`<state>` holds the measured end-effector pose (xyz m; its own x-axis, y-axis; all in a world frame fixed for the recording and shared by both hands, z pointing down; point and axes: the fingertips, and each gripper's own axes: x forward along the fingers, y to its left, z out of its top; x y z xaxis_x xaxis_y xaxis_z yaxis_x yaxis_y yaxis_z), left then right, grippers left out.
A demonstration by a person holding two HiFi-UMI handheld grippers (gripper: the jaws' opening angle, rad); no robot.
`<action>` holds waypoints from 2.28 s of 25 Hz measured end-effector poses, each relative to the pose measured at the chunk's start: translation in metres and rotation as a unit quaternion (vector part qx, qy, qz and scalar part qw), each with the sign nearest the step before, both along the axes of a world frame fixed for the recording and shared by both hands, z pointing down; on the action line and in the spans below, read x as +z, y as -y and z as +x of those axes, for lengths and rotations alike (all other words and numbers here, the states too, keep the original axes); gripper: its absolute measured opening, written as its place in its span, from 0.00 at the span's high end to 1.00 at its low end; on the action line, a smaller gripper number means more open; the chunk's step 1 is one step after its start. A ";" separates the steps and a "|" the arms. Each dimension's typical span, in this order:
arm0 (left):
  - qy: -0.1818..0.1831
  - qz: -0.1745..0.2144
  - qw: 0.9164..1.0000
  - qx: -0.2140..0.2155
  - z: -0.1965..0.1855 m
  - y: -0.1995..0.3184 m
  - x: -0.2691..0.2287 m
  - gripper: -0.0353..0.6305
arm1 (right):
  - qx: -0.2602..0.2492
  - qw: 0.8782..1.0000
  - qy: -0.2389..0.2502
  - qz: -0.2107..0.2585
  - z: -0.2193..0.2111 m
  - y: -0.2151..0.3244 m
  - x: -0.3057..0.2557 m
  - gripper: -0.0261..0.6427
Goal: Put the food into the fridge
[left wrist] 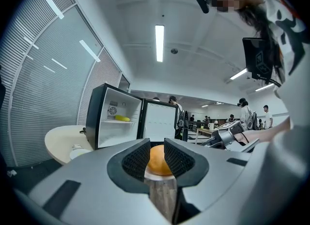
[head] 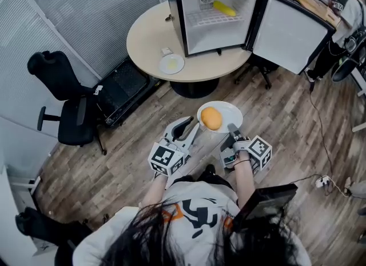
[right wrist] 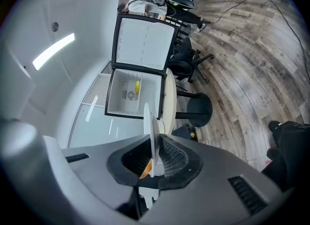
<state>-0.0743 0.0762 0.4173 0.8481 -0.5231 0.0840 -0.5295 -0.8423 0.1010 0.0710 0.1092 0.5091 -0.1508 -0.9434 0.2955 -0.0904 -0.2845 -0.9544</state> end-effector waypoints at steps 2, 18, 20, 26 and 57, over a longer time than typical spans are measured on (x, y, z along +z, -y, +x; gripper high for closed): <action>0.000 0.001 1.000 0.000 0.009 0.007 0.000 0.80 | 0.000 1.000 -0.001 -0.003 0.010 0.006 0.000 0.90; 0.015 -0.002 0.999 -0.034 0.069 0.060 0.011 0.80 | -0.031 1.000 -0.004 0.004 0.077 0.075 0.007 0.90; 0.021 -0.004 0.999 -0.036 0.076 0.069 0.014 0.80 | -0.035 0.999 -0.002 0.000 0.084 0.084 0.011 0.90; 0.027 -0.008 0.999 -0.034 0.084 0.074 0.016 0.80 | -0.036 0.999 0.004 -0.002 0.090 0.090 0.014 0.90; 0.027 -0.010 0.997 0.074 0.083 0.308 0.027 0.80 | 0.061 0.998 -0.011 -0.020 0.098 0.302 0.019 0.90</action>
